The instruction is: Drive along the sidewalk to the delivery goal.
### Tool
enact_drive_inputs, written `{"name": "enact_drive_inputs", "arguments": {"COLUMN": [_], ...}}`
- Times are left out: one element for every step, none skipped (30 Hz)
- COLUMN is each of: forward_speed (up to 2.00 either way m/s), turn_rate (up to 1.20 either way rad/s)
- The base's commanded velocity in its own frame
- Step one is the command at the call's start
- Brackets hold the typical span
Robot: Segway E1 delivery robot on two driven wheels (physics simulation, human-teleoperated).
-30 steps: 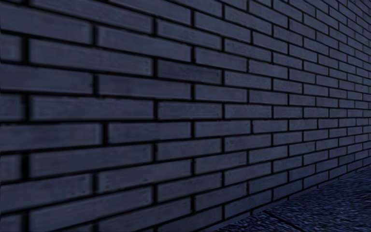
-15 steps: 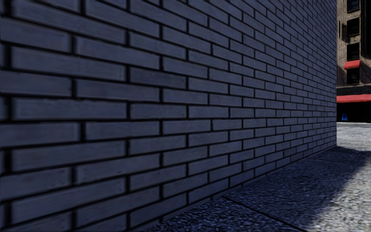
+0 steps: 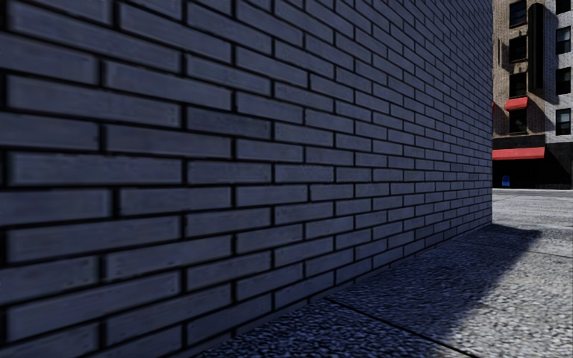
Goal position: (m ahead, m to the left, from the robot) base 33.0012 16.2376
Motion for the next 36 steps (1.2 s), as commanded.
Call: {"name": "enact_drive_inputs", "arguments": {"forward_speed": [0.16,0.34,0.43,0.46,0.46,0.46,0.46,0.46,0.46,0.46,0.46,0.46,0.46,0.46,0.46,0.46,0.46,0.46,0.46,0.46,0.46,0.46,0.47,0.51,0.63,0.63,0.91,1.36,2.00,2.00,2.00,2.00,2.00,2.00,2.00,2.00], "turn_rate": [0.00,0.00,0.00,0.00,-0.28,-0.28,-0.39,-0.42,-0.43,-0.46,-0.50,-0.50,-0.51,-0.51,-0.51,-0.51,-0.51,-0.51,-0.51,-0.51,-0.51,-0.51,-0.51,-0.51,-0.51,-0.51,-0.51,-0.51,-0.51,-0.51,-0.51,-0.51,-0.51,-0.51,-0.51,-0.51]}}
